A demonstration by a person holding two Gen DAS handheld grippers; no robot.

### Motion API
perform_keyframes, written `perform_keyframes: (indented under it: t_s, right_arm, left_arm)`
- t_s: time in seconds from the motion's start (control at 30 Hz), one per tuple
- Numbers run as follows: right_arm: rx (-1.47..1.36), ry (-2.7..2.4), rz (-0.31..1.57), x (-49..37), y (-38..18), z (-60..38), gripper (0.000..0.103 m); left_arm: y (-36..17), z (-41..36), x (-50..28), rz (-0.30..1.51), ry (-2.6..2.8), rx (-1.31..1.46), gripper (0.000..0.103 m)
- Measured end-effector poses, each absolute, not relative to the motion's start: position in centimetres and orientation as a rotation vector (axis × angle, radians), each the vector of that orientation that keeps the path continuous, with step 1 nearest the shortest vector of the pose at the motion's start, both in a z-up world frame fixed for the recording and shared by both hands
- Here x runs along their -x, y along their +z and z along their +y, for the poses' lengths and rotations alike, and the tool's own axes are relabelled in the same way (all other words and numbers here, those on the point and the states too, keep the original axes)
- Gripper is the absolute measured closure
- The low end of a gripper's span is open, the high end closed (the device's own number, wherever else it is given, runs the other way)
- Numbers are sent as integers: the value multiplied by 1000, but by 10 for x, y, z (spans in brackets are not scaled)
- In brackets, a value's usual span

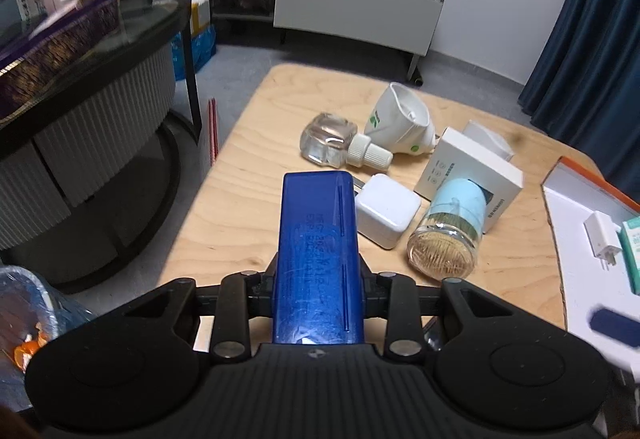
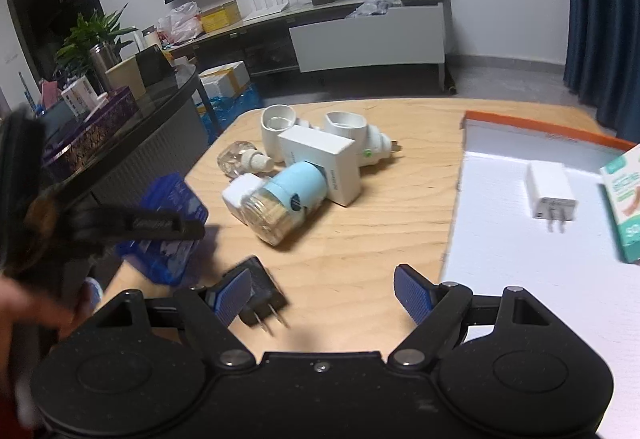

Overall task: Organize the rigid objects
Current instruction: 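Grasp the toothpick jar by its light-blue lid with the right tool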

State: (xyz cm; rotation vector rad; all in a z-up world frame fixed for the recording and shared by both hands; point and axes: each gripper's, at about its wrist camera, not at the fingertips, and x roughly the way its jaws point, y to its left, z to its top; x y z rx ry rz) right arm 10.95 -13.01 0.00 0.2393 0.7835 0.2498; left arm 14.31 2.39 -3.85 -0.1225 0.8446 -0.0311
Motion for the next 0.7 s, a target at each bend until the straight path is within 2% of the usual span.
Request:
perform_keyframes:
  t_s: [0.43, 0.53, 0.6, 0.63, 0.67, 0.7]
  right_arm:
    - [-395, 127, 926, -210, -20, -87, 11]
    - [-400, 139, 943, -219, -30, -80, 15]
    - [-397, 163, 927, -219, -29, -80, 21]
    - [-401, 184, 923, -217, -27, -82, 34]
    - [-399, 194, 921, -215, -25, -84, 42]
    - [-389, 195, 921, -212, -24, -86, 44]
  left_arm:
    - [-28, 36, -128, 790, -48, 133, 70]
    - [-31, 36, -129, 791, -49, 131, 70]
    - [-33, 37, -129, 798, -54, 142, 70]
    - [-34, 37, -129, 800, -55, 140, 70]
    - [-35, 37, -129, 801, -56, 140, 70]
    - [-35, 38, -128, 802, -61, 144, 70]
